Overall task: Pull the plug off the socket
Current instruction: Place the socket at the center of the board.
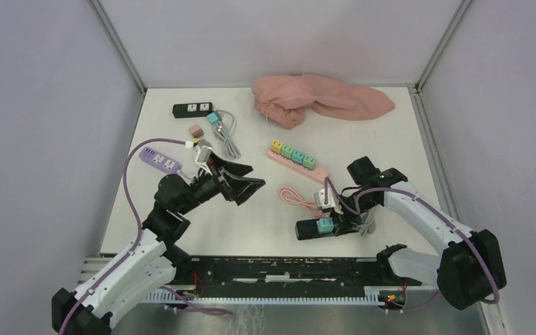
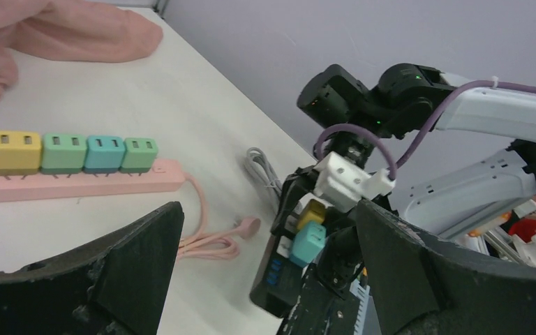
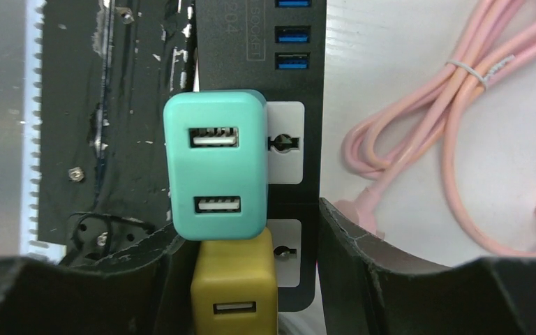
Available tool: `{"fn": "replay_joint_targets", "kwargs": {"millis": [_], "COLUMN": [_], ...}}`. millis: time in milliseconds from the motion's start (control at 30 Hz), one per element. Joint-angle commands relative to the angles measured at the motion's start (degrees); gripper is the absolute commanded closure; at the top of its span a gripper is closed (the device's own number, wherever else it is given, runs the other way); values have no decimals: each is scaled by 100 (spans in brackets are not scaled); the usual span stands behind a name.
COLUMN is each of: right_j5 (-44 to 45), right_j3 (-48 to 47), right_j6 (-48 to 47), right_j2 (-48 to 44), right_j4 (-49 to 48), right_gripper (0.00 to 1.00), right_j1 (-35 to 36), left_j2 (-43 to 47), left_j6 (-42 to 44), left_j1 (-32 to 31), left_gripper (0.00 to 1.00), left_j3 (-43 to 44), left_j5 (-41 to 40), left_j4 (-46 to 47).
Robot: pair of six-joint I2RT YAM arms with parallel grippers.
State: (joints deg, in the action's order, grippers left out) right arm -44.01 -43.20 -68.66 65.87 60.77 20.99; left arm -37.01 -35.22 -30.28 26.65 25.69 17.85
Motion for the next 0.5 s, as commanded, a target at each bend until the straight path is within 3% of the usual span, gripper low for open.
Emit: {"fn": "replay_joint_targets", "kwargs": {"millis": [0, 167, 367, 467], "right_j5": [556, 1283, 1558, 1873], "right_j3": [189, 424, 365, 359], "right_j6": [1182, 1737, 1960, 2180], "right_j2": [121, 431, 914, 1099], "right_j4": [-1566, -2282, -2381, -2587], "right_gripper": [92, 91, 90, 81], "right_j1": [687, 1542, 2272, 2443], "left_j2": [-358, -454, -27, 164], "left_j6": [-88, 121, 84, 84], "left_j1": [-656, -927, -935, -934], "left_gripper": [1, 4, 7, 8], "left_j3": [334, -9, -726, -894], "left_j5": [-586, -910, -1098, -1044], "left_j4": [669, 1125, 1512, 1511]}}
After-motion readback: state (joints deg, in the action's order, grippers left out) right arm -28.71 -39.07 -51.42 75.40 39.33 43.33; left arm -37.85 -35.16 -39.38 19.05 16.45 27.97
